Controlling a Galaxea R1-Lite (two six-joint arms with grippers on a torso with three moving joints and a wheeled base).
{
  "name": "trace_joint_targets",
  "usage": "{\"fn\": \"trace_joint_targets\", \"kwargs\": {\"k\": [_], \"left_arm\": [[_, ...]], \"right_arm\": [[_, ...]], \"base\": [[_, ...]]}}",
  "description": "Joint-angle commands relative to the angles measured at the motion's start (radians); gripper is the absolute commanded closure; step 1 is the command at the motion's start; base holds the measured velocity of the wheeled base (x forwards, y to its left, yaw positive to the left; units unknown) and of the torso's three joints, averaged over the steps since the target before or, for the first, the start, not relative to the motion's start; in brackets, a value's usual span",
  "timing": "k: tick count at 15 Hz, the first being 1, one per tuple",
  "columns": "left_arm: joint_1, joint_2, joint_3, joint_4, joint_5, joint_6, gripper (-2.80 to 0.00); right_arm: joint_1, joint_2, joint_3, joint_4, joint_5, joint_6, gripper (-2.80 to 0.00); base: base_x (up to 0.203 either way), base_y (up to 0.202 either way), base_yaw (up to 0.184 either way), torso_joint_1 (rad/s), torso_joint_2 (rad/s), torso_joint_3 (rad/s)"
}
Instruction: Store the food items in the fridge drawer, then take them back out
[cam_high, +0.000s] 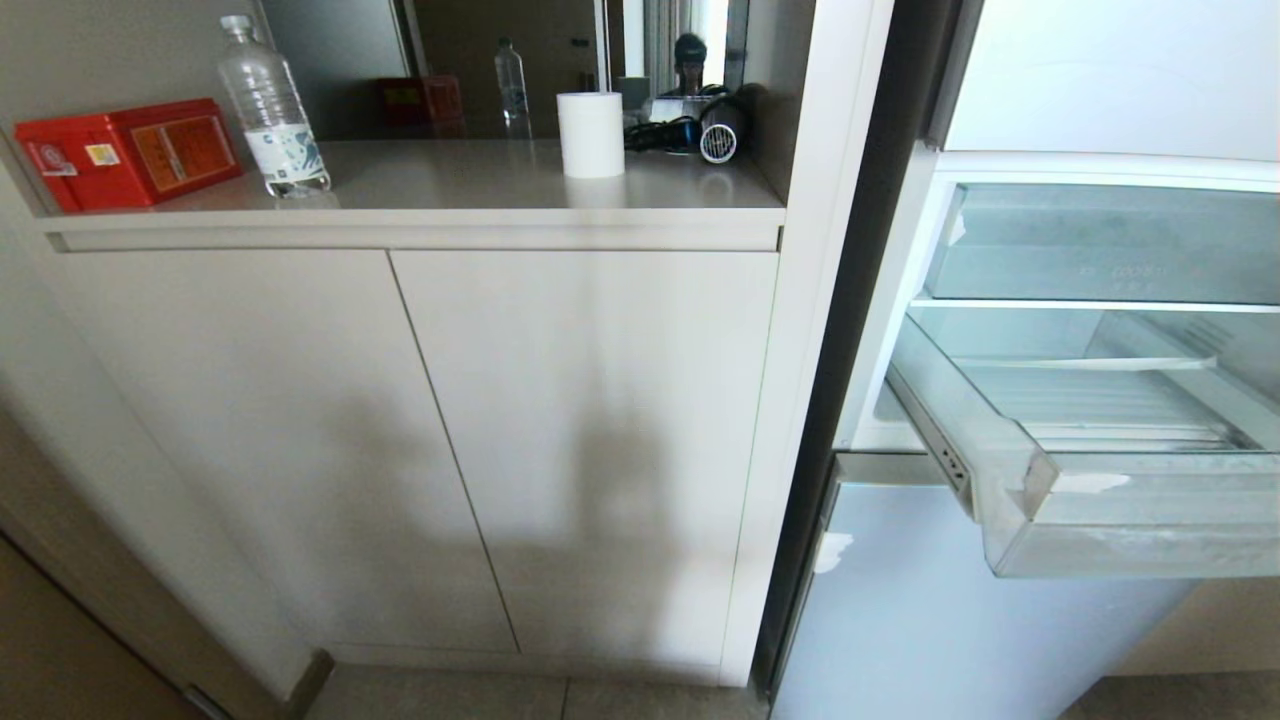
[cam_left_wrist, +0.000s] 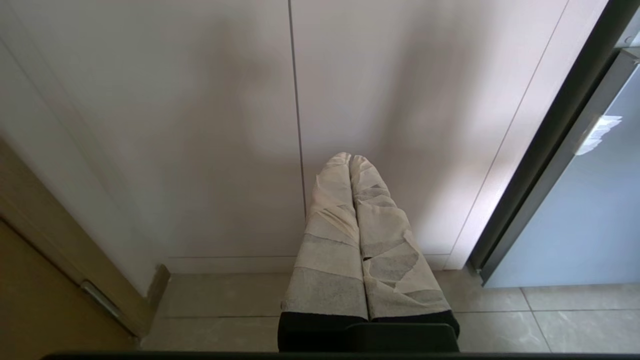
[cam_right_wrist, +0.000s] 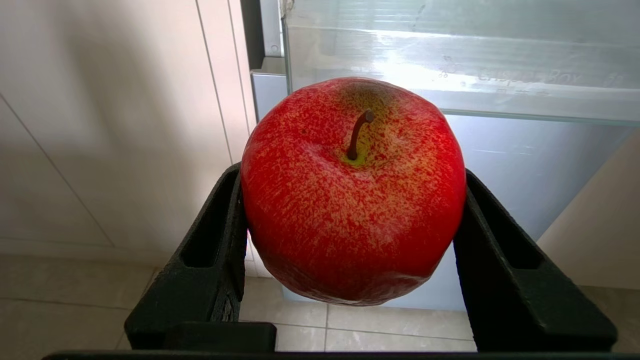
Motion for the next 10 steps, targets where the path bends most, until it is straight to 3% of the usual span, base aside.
{"fn": "trace_joint_targets", "kwargs": {"k": [1,10], "left_arm": [[0.0,0.002,0.0,0.0,0.0,0.0,0.0],[0.0,0.002,0.0,0.0,0.0,0.0,0.0]], "right_arm": [[0.0,0.001,0.0,0.0,0.0,-0.001,0.0],[0.0,0.001,0.0,0.0,0.0,0.001,0.0]], "base": [[0.0,0.0,0.0,0.0,0.0,0.0],[0.0,0.0,0.0,0.0,0.0,0.0]]}}
